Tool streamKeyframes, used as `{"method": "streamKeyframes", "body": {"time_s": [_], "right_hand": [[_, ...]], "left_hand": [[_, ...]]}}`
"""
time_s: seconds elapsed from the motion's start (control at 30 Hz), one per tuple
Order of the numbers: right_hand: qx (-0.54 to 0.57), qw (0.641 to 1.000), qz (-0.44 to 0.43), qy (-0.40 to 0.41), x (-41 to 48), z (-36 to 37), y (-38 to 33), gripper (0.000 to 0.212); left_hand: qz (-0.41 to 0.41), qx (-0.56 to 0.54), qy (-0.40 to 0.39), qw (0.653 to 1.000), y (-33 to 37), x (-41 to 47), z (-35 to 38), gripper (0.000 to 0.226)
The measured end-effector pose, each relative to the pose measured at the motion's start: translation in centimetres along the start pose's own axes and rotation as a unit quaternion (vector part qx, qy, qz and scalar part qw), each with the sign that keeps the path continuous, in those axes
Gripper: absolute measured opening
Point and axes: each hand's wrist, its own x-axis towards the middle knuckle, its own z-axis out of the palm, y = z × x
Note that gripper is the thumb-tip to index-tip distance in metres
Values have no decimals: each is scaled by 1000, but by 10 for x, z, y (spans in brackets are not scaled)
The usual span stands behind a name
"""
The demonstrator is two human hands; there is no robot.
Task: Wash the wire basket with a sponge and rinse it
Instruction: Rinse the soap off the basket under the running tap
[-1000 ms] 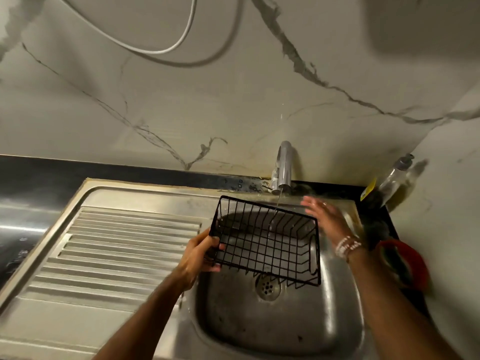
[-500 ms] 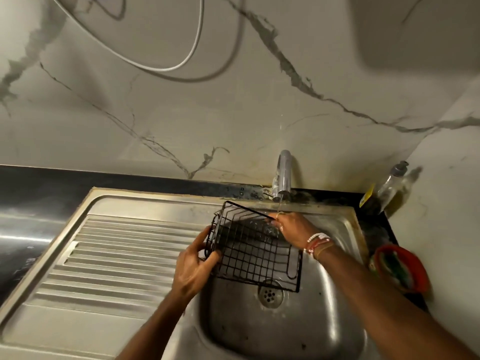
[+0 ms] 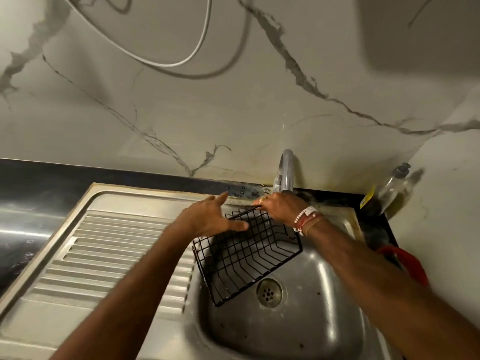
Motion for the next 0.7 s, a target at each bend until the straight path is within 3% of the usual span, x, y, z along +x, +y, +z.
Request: {"method": "streamKeyframes", "body": {"time_s": [0.1,0.17,0.27,0.33,0.4,0.5,0.63,0.7], "right_hand": [[1,998,2,-58,8,-16,-6,36],[77,993,15,-83,9,-20,-4,34],[155,980,53,-110,9,-8,8,45],[227,960,134,-99,6,11,18,46],[358,906,208,-86,7,20,22,38],[467,850,214,-116,7,21,21,35],[473,830,232,-183,2,31,22,18],[466,829,225,-213,-2,31,22,20]], "left_hand": [[-14,-90,-54,994,11,24,18,86],[-22,-150,-12,988,6,26,33,58],[5,-133,35,991,-3,14,51,38],[8,-145,63,987,-5,4,62,41],[16,-163,110,980,-5,-8,73,50],[13,-223,179,958,-5,-21,95,61],[-10,-334,210,919,-12,-34,116,80],[0,-354,221,908,-18,-39,125,83]]}}
